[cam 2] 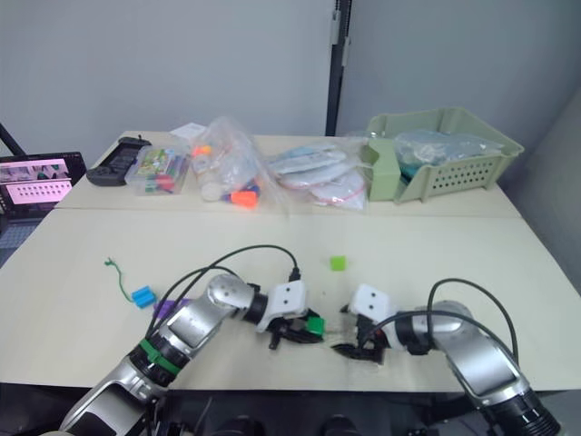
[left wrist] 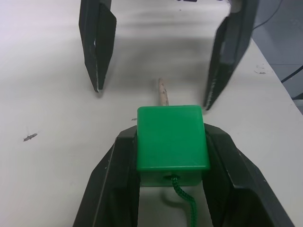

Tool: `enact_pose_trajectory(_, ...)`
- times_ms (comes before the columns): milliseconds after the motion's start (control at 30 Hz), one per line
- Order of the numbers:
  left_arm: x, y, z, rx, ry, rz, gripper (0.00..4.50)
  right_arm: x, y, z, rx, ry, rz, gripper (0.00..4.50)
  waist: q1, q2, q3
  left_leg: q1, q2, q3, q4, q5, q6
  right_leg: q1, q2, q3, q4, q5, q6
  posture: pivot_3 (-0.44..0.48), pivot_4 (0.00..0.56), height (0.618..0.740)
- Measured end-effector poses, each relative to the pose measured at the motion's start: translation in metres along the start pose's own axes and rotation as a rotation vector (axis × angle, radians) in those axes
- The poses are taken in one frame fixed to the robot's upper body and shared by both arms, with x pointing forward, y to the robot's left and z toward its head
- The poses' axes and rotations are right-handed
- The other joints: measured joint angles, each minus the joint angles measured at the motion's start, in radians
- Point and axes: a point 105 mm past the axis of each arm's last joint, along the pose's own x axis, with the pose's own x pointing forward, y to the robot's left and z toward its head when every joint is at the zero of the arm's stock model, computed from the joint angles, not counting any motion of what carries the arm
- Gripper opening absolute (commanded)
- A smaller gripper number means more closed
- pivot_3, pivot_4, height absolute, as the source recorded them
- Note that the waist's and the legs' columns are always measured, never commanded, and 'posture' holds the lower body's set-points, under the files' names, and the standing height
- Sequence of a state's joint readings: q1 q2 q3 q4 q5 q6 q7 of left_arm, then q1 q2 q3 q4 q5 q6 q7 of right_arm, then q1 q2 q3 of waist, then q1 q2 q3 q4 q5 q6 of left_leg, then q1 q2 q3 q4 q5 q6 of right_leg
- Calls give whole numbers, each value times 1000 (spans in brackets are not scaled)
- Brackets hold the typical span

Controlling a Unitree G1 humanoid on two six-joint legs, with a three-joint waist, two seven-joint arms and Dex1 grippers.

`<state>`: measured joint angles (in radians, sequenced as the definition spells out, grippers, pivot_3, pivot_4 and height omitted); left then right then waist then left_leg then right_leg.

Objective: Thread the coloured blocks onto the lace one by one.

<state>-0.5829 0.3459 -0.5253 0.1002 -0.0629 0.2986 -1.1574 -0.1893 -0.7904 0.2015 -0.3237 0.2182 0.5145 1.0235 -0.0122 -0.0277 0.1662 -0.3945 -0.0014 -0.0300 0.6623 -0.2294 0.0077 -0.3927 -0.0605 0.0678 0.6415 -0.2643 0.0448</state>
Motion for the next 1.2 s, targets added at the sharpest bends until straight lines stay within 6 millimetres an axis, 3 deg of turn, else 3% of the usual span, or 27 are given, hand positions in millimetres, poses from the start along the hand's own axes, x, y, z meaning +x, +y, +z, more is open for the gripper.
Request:
enact_pose_trajectory(300, -2, -2, 0, 0, 0, -12, 1197, 4, 4, -2, -12, 5, 32, 10, 0, 0, 0, 0, 0, 0, 0, 0, 0, 0, 0, 0, 0, 0, 0, 0, 150, 740)
enact_pose_trajectory(433, -19, 1, -5, -7, 11, 18, 1197, 4, 5, -2, -23, 2, 43, 0, -2, 0, 0, 0, 0, -1, 0, 0, 0, 0, 0, 0, 1, 0, 0, 0, 150, 740)
enact_pose_trajectory(533, -39, 0, -19, -28, 52, 32, 1197, 4, 5, -2, -28, 1, 41, 0, -2, 0, 0, 1, 0, -1, 0, 0, 0, 0, 0, 0, 1, 0, 0, 0, 150, 740)
enact_pose_trajectory(700, -88, -5, -40, -15, 144, 48, 1197, 4, 1, -2, -42, 9, 36, 0, -8, 0, 0, 2, 2, -4, -1, 0, 0, 0, 0, 1, 2, 0, -1, 0, 150, 740)
enact_pose_trajectory(967, -149, -9, -67, 18, 270, 84, 1197, 5, 1, 0, -71, 21, 53, 0, -25, 0, 0, 6, 6, -2, -2, 0, 0, 0, 2, 1, 4, 0, -4, 0, 150, 740)
enact_pose_trajectory(1200, -161, -9, -72, 17, 282, 102, 1197, 5, 1, 0, -75, 25, 69, 0, -31, 0, 0, 7, 10, 3, -2, 0, 0, 0, 5, 1, 5, 0, -5, 0, 150, 740)
